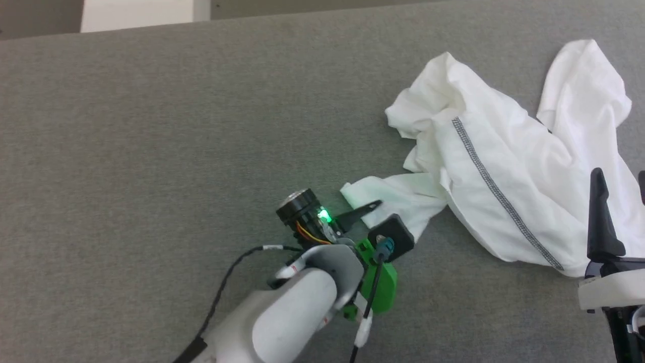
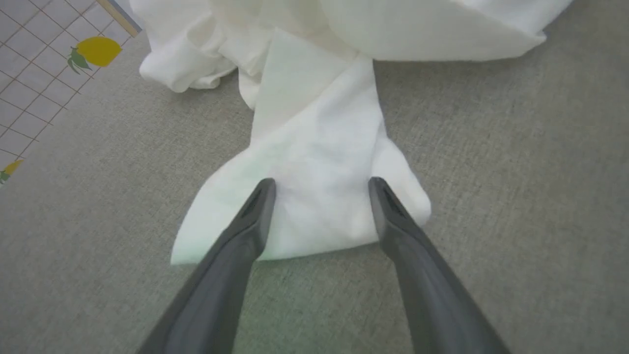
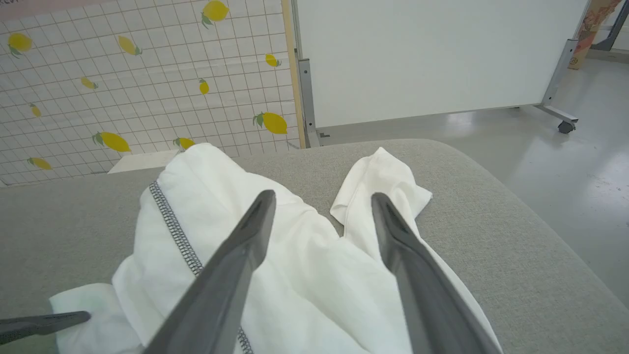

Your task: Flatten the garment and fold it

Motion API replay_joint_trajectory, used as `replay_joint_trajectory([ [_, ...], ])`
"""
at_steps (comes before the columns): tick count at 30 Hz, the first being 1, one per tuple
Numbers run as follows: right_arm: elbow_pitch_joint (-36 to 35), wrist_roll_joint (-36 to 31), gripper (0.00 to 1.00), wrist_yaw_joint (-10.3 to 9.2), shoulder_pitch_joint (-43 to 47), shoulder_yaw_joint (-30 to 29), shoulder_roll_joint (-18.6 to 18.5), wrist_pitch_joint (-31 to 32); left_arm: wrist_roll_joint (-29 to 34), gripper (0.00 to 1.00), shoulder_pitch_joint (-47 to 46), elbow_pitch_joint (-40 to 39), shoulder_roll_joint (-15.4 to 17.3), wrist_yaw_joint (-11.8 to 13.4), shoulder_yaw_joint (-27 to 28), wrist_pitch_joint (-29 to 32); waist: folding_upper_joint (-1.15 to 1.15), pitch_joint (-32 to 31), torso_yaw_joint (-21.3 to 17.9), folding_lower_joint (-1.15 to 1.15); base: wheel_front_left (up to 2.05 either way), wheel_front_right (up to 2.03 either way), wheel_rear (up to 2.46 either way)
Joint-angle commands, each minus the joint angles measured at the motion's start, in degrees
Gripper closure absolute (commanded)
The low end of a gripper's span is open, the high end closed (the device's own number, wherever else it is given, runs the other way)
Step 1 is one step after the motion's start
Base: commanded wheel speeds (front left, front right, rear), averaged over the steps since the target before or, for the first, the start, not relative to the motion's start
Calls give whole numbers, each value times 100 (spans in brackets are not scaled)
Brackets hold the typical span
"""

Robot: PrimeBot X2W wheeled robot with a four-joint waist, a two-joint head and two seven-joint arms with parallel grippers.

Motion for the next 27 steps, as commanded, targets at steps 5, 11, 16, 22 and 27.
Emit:
replay_joint_trajectory([
  [5,96,101,0,-9,-149,31,6,-61,171,100,-475,796,128,-32,-212,41,0,216,-267,0,0,0,0],
  [11,156,95,0,-9,-109,-98,6,-72,-195,100,-543,805,43,74,-4,-357,0,-19,-97,0,0,0,0],
  [16,170,101,0,-9,24,-132,6,-35,-539,100,-312,161,167,445,444,-709,0,-400,212,0,0,0,0],
  [22,96,110,0,-9,213,-134,6,60,-918,100,410,-1347,999,1188,1416,-718,0,-697,562,0,0,0,0],
  [27,27,105,0,-9,321,-151,6,146,-1195,100,1404,-2611,1892,1893,2447,-423,0,-753,725,0,0,0,0],
])
